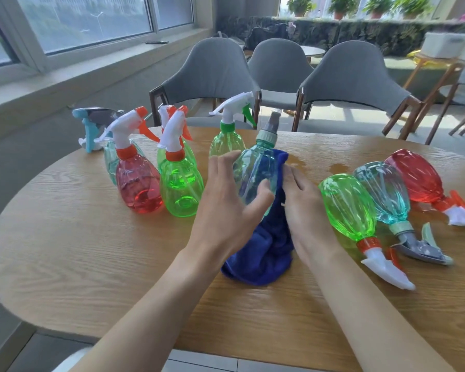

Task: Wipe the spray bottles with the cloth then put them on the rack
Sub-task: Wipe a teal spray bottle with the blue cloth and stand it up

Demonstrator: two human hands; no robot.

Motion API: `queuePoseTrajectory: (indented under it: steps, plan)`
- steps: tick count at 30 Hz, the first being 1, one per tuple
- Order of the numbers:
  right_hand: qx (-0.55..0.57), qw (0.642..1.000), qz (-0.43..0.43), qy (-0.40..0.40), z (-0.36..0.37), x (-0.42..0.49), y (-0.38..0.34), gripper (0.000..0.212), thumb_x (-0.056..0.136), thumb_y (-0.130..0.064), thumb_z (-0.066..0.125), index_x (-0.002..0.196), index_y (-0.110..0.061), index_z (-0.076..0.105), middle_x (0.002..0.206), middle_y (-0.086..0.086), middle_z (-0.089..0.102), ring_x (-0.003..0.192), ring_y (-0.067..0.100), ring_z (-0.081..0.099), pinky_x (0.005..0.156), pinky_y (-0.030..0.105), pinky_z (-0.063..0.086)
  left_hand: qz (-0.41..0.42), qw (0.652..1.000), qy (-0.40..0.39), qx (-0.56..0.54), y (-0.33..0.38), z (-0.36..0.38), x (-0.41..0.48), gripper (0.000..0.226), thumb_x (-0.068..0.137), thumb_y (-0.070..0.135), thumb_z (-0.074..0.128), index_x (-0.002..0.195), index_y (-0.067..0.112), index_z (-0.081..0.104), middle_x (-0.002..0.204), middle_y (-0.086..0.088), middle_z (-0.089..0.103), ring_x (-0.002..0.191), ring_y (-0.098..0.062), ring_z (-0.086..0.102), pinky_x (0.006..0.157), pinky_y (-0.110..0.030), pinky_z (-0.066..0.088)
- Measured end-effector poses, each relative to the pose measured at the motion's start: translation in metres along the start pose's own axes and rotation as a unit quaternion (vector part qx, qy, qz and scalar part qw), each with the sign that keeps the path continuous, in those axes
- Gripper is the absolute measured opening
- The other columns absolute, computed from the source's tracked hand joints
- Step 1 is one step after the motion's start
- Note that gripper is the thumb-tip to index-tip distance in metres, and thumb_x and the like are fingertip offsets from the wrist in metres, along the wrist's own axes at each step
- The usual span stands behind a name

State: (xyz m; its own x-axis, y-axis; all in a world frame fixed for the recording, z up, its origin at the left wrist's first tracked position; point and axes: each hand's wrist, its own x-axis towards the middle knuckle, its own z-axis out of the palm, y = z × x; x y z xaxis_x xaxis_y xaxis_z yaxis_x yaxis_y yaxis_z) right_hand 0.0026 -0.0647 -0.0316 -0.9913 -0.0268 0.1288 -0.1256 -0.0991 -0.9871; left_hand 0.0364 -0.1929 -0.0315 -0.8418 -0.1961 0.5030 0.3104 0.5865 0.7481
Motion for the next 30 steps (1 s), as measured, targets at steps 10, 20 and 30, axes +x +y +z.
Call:
queuePoseTrajectory:
  steps: [10, 20, 30]
  plan:
    - [-0.054, 0.993, -0.099, -0.018, 0.002, -0.007, -0.006, 0.028, 0.109, -0.019, 0.060, 0.134, -0.027, 0.070, 0.120, -0.014, 0.076, 0.112, 0.003, 0.071, 0.097, 0.020, 0.053, -0.127, 0.979, 0.008, -0.157, -0.001, -0.009, 0.011, 0.027, 0.105, 0.038, 0.060, 0.124, 0.021, 0.052, 0.105, 0.008, 0.064, 0.084, 0.003, 0.065, 0.076, -0.017, 0.052]
    - [0.098, 0.995, 0.015, -0.002, -0.003, 0.004, -0.002, 0.028, 0.107, -0.032, 0.058, 0.118, -0.017, 0.078, 0.116, 0.012, 0.079, 0.112, 0.031, 0.074, 0.105, 0.057, 0.055, -0.266, 0.879, -0.069, -0.391, -0.001, -0.003, 0.015, 0.047, 0.088, 0.051, 0.064, 0.118, 0.016, 0.070, 0.119, -0.017, 0.071, 0.107, -0.035, 0.071, 0.094, -0.059, 0.058]
    - [0.139, 0.989, 0.023, -0.039, -0.012, 0.007, -0.010, 0.029, 0.110, -0.023, 0.055, 0.123, -0.009, 0.076, 0.119, 0.011, 0.079, 0.114, 0.023, 0.074, 0.101, 0.040, 0.056, -0.276, 0.851, -0.088, -0.437, -0.002, -0.005, 0.013, 0.066, 0.089, 0.049, 0.065, 0.133, 0.000, 0.060, 0.112, -0.015, 0.069, 0.102, -0.034, 0.070, 0.083, -0.048, 0.057]
